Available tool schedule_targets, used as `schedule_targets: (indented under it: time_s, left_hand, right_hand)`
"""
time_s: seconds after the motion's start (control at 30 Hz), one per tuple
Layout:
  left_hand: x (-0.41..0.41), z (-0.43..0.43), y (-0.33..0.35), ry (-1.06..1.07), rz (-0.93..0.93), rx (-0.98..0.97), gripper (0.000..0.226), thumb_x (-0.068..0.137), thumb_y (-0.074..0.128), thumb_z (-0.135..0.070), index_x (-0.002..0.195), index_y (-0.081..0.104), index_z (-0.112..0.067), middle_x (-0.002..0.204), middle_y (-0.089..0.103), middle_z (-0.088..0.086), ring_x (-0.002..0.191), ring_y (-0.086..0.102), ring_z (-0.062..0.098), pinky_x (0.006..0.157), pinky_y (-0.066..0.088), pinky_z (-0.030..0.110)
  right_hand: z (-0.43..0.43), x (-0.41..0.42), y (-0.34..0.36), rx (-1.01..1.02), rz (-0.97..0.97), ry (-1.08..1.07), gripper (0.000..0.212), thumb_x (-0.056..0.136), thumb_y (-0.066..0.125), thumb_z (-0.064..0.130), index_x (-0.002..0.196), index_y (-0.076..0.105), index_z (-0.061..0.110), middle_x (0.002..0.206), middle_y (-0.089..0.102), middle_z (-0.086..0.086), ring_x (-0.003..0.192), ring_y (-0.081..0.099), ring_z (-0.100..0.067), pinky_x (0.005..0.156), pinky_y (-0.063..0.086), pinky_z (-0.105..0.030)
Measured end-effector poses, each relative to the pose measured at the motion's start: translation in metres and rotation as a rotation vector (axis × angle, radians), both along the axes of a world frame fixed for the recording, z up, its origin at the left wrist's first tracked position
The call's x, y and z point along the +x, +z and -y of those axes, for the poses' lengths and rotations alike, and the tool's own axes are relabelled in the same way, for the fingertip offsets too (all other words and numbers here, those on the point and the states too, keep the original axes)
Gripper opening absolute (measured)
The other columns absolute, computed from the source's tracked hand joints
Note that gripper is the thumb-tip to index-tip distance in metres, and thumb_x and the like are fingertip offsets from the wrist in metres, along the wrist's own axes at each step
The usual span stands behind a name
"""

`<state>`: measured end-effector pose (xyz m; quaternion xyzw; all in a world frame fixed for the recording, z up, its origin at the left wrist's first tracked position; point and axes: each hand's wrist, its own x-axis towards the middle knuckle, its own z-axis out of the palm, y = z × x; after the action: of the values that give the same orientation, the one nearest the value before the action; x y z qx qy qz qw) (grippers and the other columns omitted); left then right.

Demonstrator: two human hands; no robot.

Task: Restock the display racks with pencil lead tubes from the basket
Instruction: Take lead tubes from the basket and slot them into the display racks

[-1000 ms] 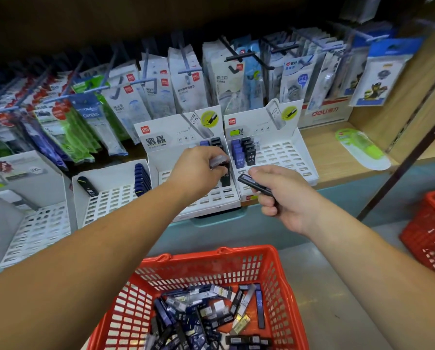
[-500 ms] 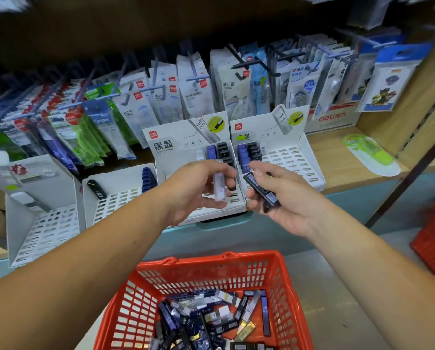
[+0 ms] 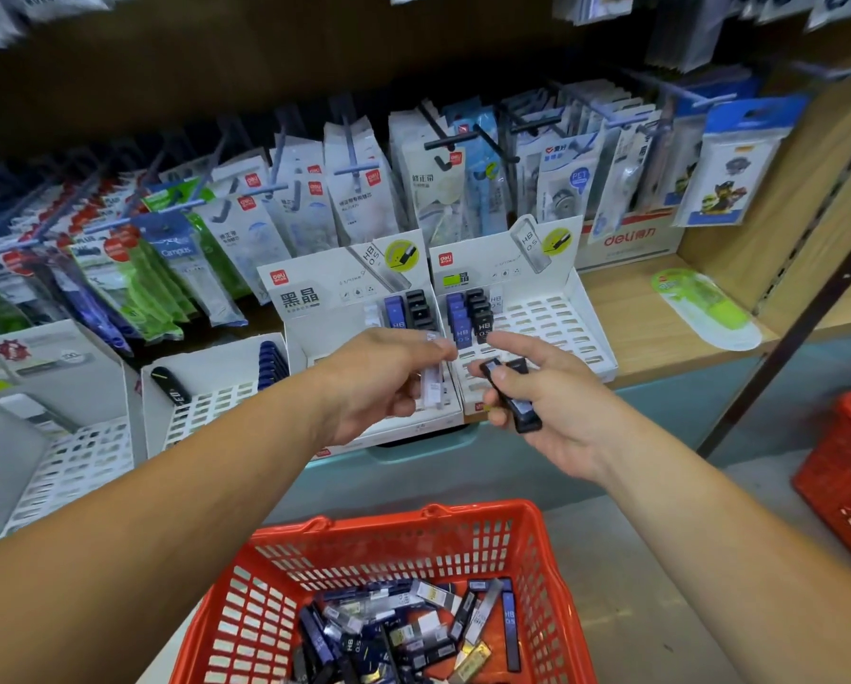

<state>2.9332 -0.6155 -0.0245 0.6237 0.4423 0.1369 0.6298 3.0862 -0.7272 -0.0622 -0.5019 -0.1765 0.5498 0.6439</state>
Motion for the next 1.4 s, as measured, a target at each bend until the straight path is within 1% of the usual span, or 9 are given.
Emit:
schedule_targets:
  time_s: [0.17, 0.37, 0.5, 0.7, 0.9, 1.03, 1.17, 1.27, 1.4]
  left_hand:
    - [0.004, 0.000, 0.007, 0.026, 0.100, 0.086, 0.015, 0.091, 0.074, -0.001, 0.103, 0.069, -0.009, 0.086, 0.071, 0.014, 0.057, 0.059, 0.013, 0.047, 0.043, 0.021]
    - [0.014, 0.001, 0.017, -0.065, 0.233, 0.036, 0.024, 0.093, 0.061, 0.011, 0.110, 0.064, -0.005, 0.106, 0.076, 0.017, 0.077, 0.063, 0.022, 0.070, 0.053, 0.030]
    - [0.023, -0.003, 0.017, -0.104, 0.208, 0.089, 0.032, 0.090, 0.064, 0.014, 0.117, 0.064, -0.004, 0.113, 0.076, 0.019, 0.095, 0.072, 0.026, 0.080, 0.058, 0.035]
    - [0.037, -0.011, 0.017, -0.085, 0.157, 0.211, 0.020, 0.091, 0.071, 0.006, 0.109, 0.069, -0.001, 0.091, 0.074, 0.019, 0.080, 0.072, 0.026, 0.073, 0.064, 0.032]
    - [0.059, -0.023, 0.026, -0.168, 0.079, 0.292, 0.026, 0.085, 0.079, 0.004, 0.107, 0.066, -0.003, 0.089, 0.075, 0.020, 0.076, 0.073, 0.026, 0.075, 0.064, 0.039]
    - [0.071, -0.024, 0.031, -0.425, -0.150, 0.610, 0.020, 0.080, 0.087, -0.008, 0.094, 0.073, -0.013, 0.084, 0.073, 0.007, 0.070, 0.066, 0.009, 0.071, 0.059, 0.025]
    - [0.085, -0.021, 0.027, -0.525, -0.178, 0.676, 0.037, 0.080, 0.088, -0.010, 0.108, 0.068, -0.024, 0.087, 0.068, -0.006, 0.066, 0.066, 0.014, 0.066, 0.057, 0.027]
    - [0.090, -0.031, 0.029, -0.456, -0.191, 0.739, 0.040, 0.084, 0.086, -0.017, 0.117, 0.068, -0.032, 0.090, 0.067, -0.004, 0.065, 0.065, 0.012, 0.070, 0.059, 0.031]
    - [0.102, -0.050, 0.033, -0.244, -0.093, 0.719, 0.018, 0.094, 0.075, -0.010, 0.107, 0.065, -0.018, 0.099, 0.068, 0.006, 0.075, 0.077, 0.027, 0.071, 0.064, 0.034]
  right_hand:
    - [0.002, 0.002, -0.002, -0.057, 0.057, 0.020, 0.040, 0.098, 0.056, -0.009, 0.121, 0.068, 0.021, 0.103, 0.070, -0.010, 0.056, 0.058, -0.015, 0.043, 0.038, -0.026]
    - [0.003, 0.004, -0.003, -0.094, 0.072, 0.090, 0.013, 0.098, 0.068, 0.020, 0.111, 0.071, 0.018, 0.091, 0.073, -0.007, 0.046, 0.036, -0.010, 0.039, 0.023, -0.019]
    - [0.002, 0.013, -0.006, -0.030, 0.139, -0.044, 0.011, 0.097, 0.068, 0.008, 0.101, 0.071, 0.019, 0.086, 0.072, -0.010, 0.044, 0.034, -0.010, 0.040, 0.022, -0.019]
    - [-0.001, 0.019, -0.009, 0.008, 0.266, -0.165, 0.014, 0.093, 0.074, 0.009, 0.093, 0.072, 0.023, 0.086, 0.065, -0.012, 0.043, 0.035, -0.011, 0.040, 0.026, -0.020]
    - [0.000, 0.031, -0.011, -0.020, 0.093, -0.286, 0.020, 0.090, 0.076, 0.005, 0.106, 0.069, 0.015, 0.088, 0.074, -0.012, 0.045, 0.036, -0.011, 0.039, 0.027, -0.021]
    - [-0.004, 0.041, -0.005, 0.005, 0.081, -0.423, 0.029, 0.080, 0.086, 0.007, 0.100, 0.068, 0.017, 0.068, 0.054, 0.000, 0.042, 0.034, -0.011, 0.036, 0.025, -0.021]
    - [-0.010, 0.040, 0.000, 0.020, 0.078, -0.398, 0.027, 0.081, 0.087, 0.018, 0.100, 0.068, 0.015, 0.066, 0.061, 0.003, 0.043, 0.035, -0.011, 0.037, 0.025, -0.021]
    - [-0.012, 0.044, -0.002, -0.050, -0.074, -0.342, 0.016, 0.097, 0.070, 0.026, 0.105, 0.066, 0.013, 0.085, 0.074, -0.005, 0.047, 0.041, -0.013, 0.040, 0.028, -0.023]
    - [-0.009, 0.048, -0.011, 0.002, -0.251, -0.253, 0.008, 0.102, 0.052, 0.005, 0.106, 0.058, 0.010, 0.091, 0.075, -0.010, 0.054, 0.049, -0.014, 0.047, 0.040, -0.025]
